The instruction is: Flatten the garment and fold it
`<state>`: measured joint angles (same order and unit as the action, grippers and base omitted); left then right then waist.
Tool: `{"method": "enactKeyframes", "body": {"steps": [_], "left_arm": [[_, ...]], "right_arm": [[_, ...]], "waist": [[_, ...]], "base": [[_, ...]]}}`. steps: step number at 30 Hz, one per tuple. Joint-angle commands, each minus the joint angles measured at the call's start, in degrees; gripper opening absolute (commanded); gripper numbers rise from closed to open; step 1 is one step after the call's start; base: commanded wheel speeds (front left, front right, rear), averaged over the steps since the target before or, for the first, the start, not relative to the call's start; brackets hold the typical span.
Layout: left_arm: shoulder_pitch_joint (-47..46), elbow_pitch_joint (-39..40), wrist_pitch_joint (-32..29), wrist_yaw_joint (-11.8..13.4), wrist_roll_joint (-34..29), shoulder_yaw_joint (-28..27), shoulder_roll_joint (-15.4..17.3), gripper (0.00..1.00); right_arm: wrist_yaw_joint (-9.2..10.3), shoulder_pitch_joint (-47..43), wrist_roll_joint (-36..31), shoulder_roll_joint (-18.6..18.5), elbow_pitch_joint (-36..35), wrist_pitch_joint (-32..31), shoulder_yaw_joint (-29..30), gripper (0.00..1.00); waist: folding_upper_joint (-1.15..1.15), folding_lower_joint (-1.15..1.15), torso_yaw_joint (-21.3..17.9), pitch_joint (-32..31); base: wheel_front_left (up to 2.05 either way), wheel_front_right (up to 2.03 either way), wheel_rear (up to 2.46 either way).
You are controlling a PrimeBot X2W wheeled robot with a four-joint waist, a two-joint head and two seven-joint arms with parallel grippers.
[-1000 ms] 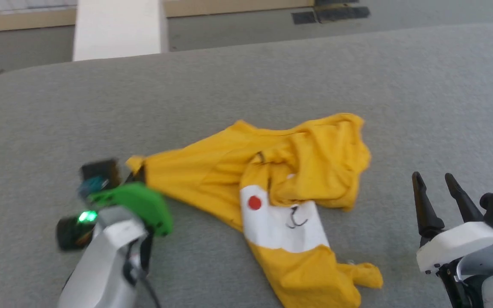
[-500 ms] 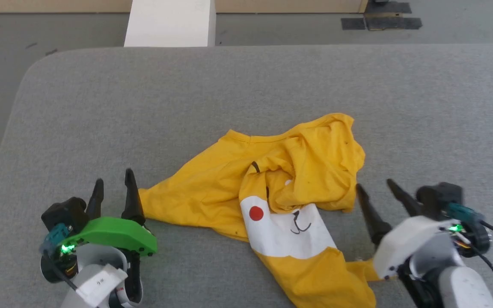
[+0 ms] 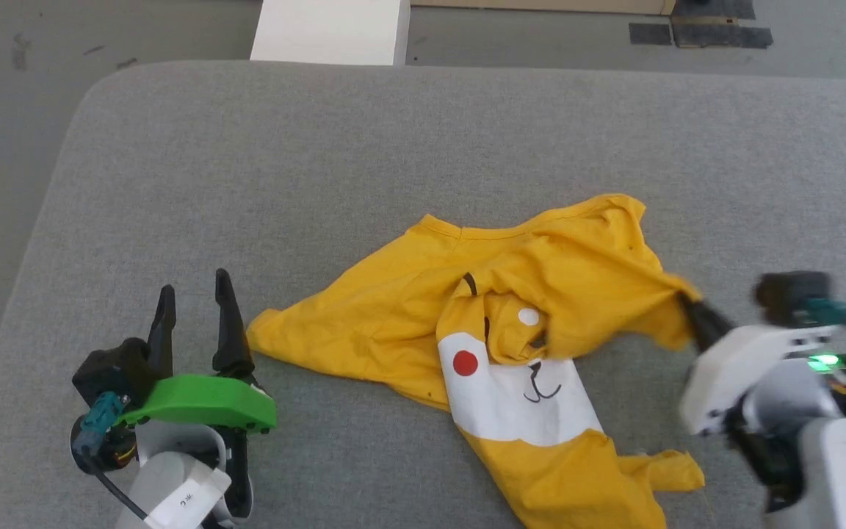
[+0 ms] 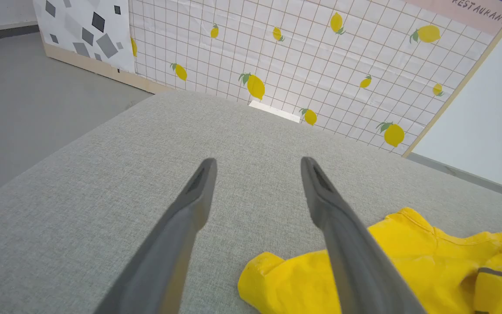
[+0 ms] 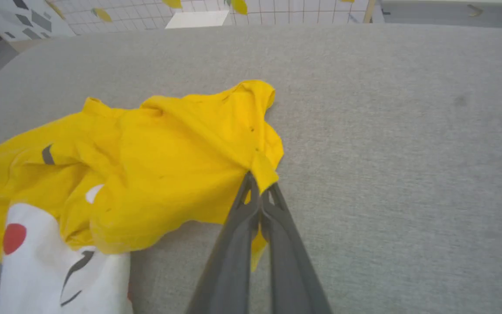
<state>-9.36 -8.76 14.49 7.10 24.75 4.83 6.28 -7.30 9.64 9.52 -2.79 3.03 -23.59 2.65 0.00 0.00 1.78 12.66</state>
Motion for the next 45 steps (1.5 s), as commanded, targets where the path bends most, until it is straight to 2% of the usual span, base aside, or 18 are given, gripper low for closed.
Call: {"method": "enactKeyframes", "body": {"steps": [1,8,15,16,17,21,25,28,33,38,43,45], "left_arm": [[1.1,-0.2,0.5,-0.3,-1.0,-0.5,-0.4,1.0],[2.1,-1.1,0.5,-1.5,-2.2,-1.6,-1.2,1.0],[1.8,-2.1,0.5,-2.4,-2.6,-1.6,-1.5,1.0],[1.6,-2.4,0.5,-2.6,-2.7,-1.5,-1.5,1.0],[1.6,-2.5,0.5,-2.7,-2.7,-1.5,-1.5,1.0],[1.1,-3.1,0.5,-2.9,-2.9,-1.6,-1.5,1.0],[0.9,-4.0,0.4,-3.4,-2.8,-1.0,-1.4,1.0],[0.9,-4.4,-0.3,-3.8,-2.6,-0.2,-1.5,1.0],[-0.9,-5.8,-3.2,-4.2,-3.7,2.0,-0.9,1.0],[-5.7,-10.4,-14.4,-2.5,-6.0,4.6,1.1,1.0],[-12.2,-15.4,-26.6,-2.4,-7.5,6.4,4.2,1.0],[-14.4,-17.0,-31.4,-3.2,-7.7,7.5,5.1,1.0]], "right_arm": [[-0.19,-0.4,-0.6,-0.1,-1.3,0.5,3.0,0.0],[-0.19,-2.3,-5.8,-0.1,-5.8,-2.3,20.6,0.0],[-0.19,-2.8,-14.9,-0.8,-1.7,-5.7,28.6,0.0],[-0.19,-2.8,-16.3,-0.8,-0.1,-6.3,29.3,0.26],[-0.19,-2.9,-16.6,-0.8,0.7,-6.7,29.6,1.0],[-0.19,-3.0,-17.1,-0.5,1.5,-5.2,31.0,1.0],[-0.19,-3.2,-16.6,-0.2,-1.1,1.8,32.8,1.0],[-0.19,-5.0,-13.2,-0.1,-3.1,7.3,28.8,1.0],[-0.19,-8.2,-9.5,-0.1,-5.9,12.7,20.5,1.0],[-0.19,-10.0,-7.4,-0.1,-8.0,14.1,13.5,1.0],[-0.19,-9.9,-6.6,-0.1,-8.7,13.4,9.5,1.0],[-0.19,-9.6,-6.0,-0.1,-8.7,13.3,8.5,1.0]], "waist": [[0.0,0.0,-0.3,-1.1],[0.0,0.0,-1.3,-2.9],[0.0,0.0,-2.2,-2.7],[0.0,0.0,-2.3,-2.6],[0.0,0.0,-2.3,-2.5],[0.0,0.0,-2.6,-2.7],[0.0,0.0,-3.2,-3.3],[0.0,0.0,-4.2,-4.0],[0.0,0.0,-5.6,-4.4],[0.0,0.0,-7.2,-3.5],[0.0,0.0,-8.9,-1.7],[0.0,0.0,-9.6,-0.9]], "base": [[0.0,0.0,0.0],[0.0,0.0,0.0],[0.0,0.0,0.0],[0.0,0.0,0.0],[0.0,0.0,0.0],[0.0,0.0,0.0],[0.0,0.0,0.0],[0.0,0.0,0.0],[0.0,0.0,0.0],[0.0,0.0,0.0],[0.0,0.0,0.0],[0.0,0.0,0.0]]}}
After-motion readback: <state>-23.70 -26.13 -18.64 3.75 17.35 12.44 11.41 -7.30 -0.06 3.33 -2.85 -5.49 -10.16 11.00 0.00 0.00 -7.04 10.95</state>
